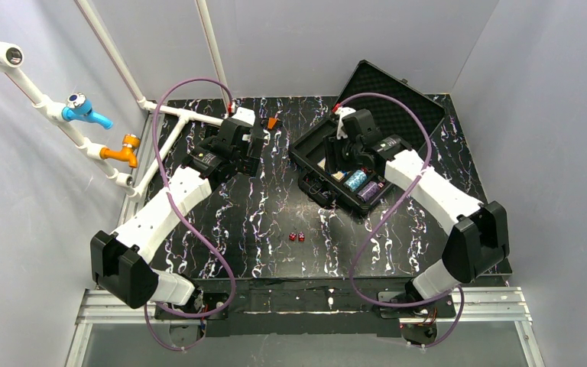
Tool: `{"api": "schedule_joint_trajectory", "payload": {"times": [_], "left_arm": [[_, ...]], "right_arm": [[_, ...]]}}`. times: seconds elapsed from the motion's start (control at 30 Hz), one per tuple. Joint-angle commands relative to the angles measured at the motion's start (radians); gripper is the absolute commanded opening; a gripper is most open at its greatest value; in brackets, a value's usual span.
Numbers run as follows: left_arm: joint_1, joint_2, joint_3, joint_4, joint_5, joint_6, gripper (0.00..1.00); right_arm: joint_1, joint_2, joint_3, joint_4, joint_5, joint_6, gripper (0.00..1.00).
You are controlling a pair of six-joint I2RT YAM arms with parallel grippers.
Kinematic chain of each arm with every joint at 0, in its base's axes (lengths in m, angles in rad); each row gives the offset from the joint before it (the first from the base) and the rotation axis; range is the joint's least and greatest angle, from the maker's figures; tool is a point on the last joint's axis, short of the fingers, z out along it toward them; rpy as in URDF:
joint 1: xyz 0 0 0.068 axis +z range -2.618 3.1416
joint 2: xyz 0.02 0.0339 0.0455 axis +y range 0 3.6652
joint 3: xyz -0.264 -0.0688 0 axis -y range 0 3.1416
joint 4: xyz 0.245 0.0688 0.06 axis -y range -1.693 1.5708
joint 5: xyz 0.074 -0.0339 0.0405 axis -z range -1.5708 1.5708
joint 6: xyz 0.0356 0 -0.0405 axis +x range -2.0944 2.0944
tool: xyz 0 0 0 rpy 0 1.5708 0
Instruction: Pack up texas hold em set
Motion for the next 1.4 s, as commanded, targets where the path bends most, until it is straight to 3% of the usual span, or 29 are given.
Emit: {"api": "schedule_joint_trajectory", "payload": {"times": [0.0,0.4,0.9,1.07,1.37], "left_arm": [[0.004,-0.005,-0.003,-0.016,-0.008,0.003,0.99],[0.004,-0.004,-0.002,-0.018,0.002,0.001,0.99],[0.003,-0.004,-0.002,-0.019,0.008,-0.002,0.99],[0.003,-0.005,-0.002,-0.019,0.007,-0.003,0.99],[0.003,-0.003,-0.002,-0.019,0.004,0.0,0.99]], "right_arm": [[0.042,-0.06,-0.029,-0.018,-0.068,-0.011,0.62],[0.117,-0.141,-0.163,0.01,-0.23,-0.086,0.62],[0.337,-0.157,-0.294,0.014,-0.199,-0.152,0.62],[0.41,-0.168,-0.341,0.074,-0.193,-0.266,0.61],[0.425,-0.157,-0.405,0.191,-0.218,-0.438,0.61]]}}
